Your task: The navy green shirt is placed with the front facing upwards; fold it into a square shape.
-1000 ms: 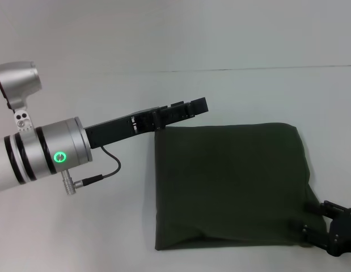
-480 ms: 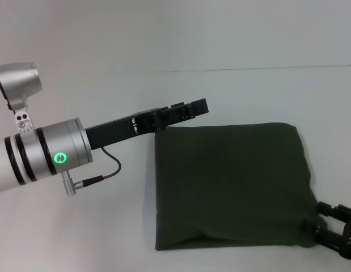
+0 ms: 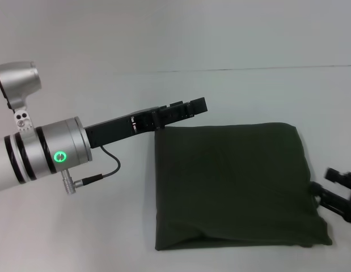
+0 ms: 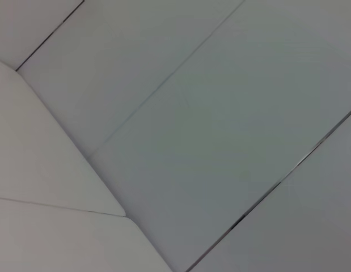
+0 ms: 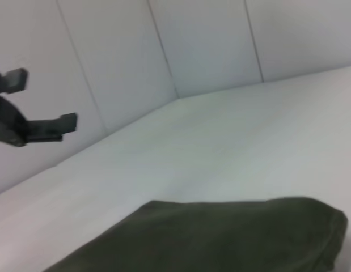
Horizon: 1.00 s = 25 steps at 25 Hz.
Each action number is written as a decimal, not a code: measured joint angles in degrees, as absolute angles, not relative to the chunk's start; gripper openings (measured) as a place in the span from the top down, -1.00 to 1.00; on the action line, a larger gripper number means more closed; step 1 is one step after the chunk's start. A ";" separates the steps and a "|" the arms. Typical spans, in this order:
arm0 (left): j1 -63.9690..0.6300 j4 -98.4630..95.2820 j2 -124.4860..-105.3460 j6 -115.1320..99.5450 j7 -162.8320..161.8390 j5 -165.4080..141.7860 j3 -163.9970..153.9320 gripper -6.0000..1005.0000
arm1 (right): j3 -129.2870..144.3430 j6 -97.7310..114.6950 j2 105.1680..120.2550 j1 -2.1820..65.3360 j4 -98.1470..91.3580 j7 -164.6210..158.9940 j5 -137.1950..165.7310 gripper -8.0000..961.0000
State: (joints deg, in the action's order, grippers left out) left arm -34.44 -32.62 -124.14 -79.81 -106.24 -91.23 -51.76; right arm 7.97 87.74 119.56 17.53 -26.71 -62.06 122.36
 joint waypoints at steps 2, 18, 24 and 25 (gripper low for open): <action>-34.60 -32.66 -124.09 -79.68 -106.13 -91.23 -51.76 -0.89 | 8.71 85.35 119.74 19.79 -25.62 -62.12 122.91 -0.48; -33.99 -38.50 -120.97 -75.89 -111.66 -111.73 -45.35 -0.89 | 10.06 87.93 118.96 25.23 -24.80 -58.41 119.30 -0.49; -36.27 -40.82 -119.99 -76.67 -127.71 -124.46 -45.02 -0.89 | 10.11 88.03 118.75 24.90 -25.03 -58.67 119.27 -0.49; -36.87 -40.45 -119.87 -76.84 -130.06 -125.73 -45.14 -0.89 | 10.21 88.03 118.74 24.90 -25.04 -58.67 119.26 -0.49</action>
